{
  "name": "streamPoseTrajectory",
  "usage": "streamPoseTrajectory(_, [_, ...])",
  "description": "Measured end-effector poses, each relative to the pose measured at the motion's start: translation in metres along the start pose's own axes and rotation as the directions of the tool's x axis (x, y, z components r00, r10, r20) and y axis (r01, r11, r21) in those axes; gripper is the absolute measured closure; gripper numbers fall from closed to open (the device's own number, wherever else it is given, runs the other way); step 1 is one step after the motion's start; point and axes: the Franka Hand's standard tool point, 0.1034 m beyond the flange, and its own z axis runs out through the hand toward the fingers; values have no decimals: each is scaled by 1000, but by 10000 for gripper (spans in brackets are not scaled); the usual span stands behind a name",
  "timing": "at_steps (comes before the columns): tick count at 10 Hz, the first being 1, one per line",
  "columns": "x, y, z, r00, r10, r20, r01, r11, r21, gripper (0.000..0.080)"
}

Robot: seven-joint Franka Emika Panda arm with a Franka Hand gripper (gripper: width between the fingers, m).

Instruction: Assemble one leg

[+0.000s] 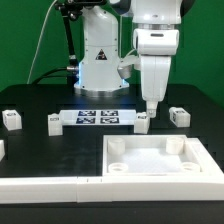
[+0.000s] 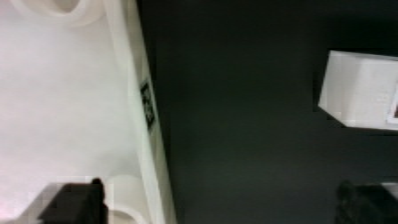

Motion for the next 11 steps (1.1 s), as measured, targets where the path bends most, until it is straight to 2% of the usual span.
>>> streamPoseTrajectory(2, [0,0,0,984,179,-1,-179,984,2,150])
streamPoseTrajectory(3, [2,-5,1,949,314,-5,-314,949,2,150])
streamPoseTrajectory(5, [7,-33,6,826,563,3,-563,826,15,150])
streamPoseTrajectory(7, [18,-51,12,682,731,24,-731,681,36,150])
streamPoseTrajectory(9, [34,-63,14,472,881,41,-881,469,61,150])
streamPoseTrajectory(11, [40,-66,14,408,912,47,-912,405,63,151])
